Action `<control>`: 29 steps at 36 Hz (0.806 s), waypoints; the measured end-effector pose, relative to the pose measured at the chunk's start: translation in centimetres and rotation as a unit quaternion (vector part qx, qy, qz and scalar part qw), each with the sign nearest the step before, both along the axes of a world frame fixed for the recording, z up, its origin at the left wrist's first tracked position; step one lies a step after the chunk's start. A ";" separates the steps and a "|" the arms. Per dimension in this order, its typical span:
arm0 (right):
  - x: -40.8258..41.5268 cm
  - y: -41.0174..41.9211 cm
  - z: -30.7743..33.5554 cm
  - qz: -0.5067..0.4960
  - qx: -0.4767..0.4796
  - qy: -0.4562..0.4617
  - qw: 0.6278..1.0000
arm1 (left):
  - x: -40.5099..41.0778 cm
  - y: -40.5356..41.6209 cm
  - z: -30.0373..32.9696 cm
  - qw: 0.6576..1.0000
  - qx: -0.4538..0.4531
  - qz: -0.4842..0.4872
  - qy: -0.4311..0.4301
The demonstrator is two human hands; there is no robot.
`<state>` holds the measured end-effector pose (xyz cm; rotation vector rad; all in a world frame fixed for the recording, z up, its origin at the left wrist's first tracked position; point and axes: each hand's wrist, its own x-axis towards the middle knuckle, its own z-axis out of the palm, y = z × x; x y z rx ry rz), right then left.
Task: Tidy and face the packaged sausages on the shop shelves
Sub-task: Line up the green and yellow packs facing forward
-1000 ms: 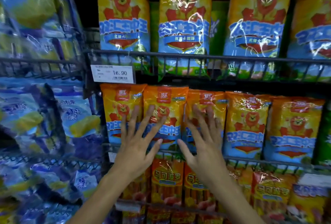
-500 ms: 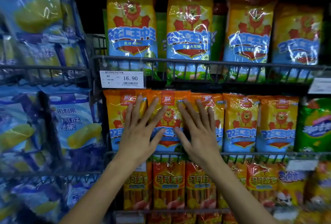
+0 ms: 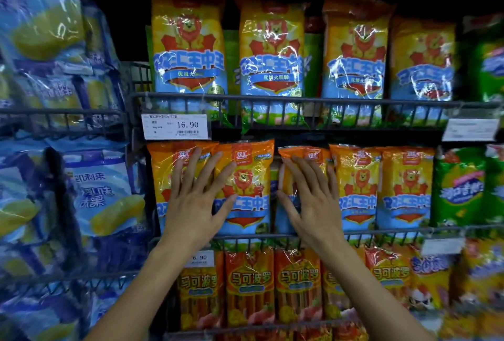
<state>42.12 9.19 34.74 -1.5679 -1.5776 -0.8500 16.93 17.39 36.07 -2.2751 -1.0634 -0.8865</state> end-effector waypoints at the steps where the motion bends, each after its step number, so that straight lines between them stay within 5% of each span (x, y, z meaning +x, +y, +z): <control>1: 0.1 -0.1 -0.1 0.000 0.002 0.007 1.000 | 0.0 0.0 0.0 1.000 -0.002 0.003 -0.001; 29: -0.9 -0.6 0.9 0.102 -0.025 0.015 0.994 | 6.4 -2.0 1.6 0.999 -0.024 -0.012 0.025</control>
